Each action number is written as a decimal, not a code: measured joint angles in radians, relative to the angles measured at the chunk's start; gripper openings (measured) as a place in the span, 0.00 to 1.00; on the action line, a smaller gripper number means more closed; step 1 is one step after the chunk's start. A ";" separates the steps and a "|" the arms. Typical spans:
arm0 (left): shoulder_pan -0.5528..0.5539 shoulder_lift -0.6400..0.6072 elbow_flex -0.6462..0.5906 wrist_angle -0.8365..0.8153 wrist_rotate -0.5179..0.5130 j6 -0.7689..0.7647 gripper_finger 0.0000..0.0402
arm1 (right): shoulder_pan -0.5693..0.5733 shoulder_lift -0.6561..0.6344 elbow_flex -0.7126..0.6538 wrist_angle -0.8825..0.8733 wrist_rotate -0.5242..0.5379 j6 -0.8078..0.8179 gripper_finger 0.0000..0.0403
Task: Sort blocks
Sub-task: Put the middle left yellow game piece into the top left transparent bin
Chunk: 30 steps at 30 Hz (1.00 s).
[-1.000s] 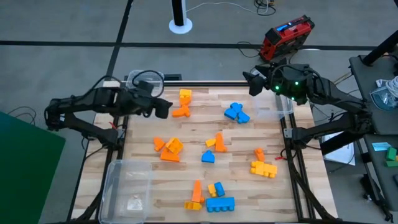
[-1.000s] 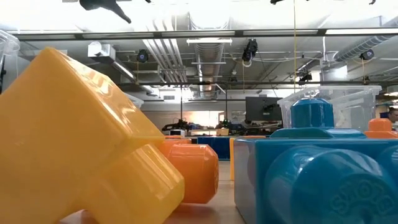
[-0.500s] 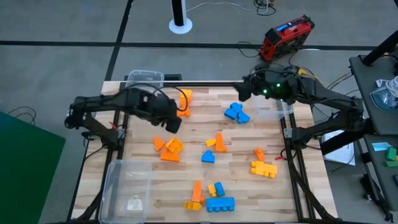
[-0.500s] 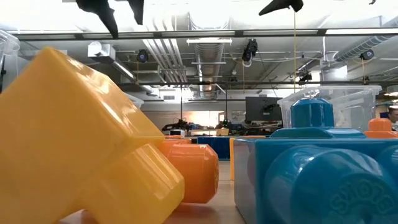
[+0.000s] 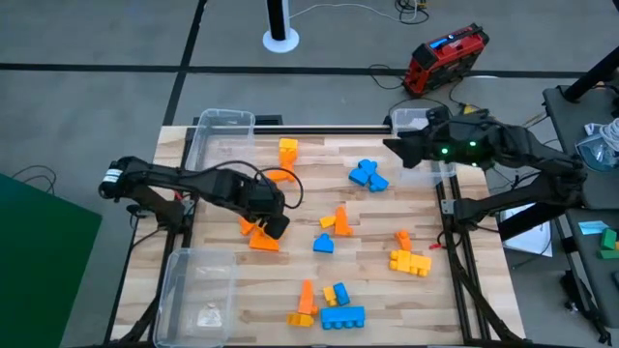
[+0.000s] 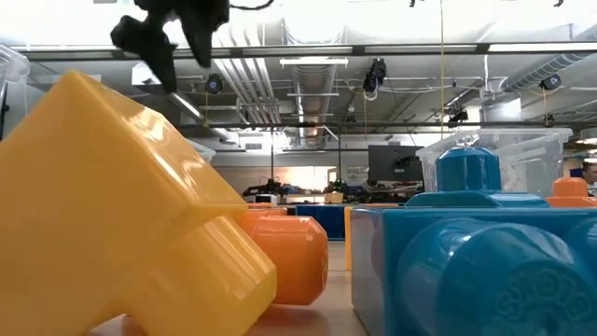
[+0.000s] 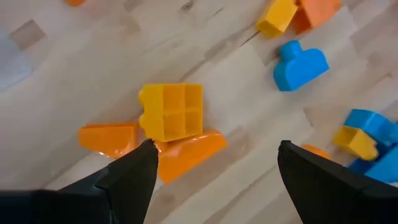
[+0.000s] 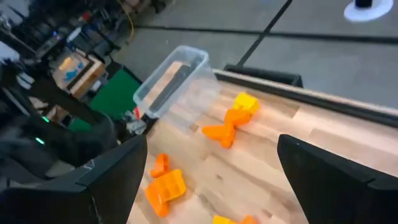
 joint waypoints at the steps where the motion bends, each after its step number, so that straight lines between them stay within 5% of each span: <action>1: 0.000 0.002 -0.015 0.020 0.000 -0.003 0.76 | 0.000 -0.007 0.000 0.000 0.007 -0.005 0.87; 18: 0.015 0.205 -0.034 0.072 -0.020 -0.043 0.76 | 0.000 -0.018 0.000 -0.029 0.022 -0.031 0.87; 30: 0.016 0.298 -0.010 0.057 -0.028 -0.027 0.88 | -0.002 -0.019 0.000 -0.041 0.022 -0.031 0.87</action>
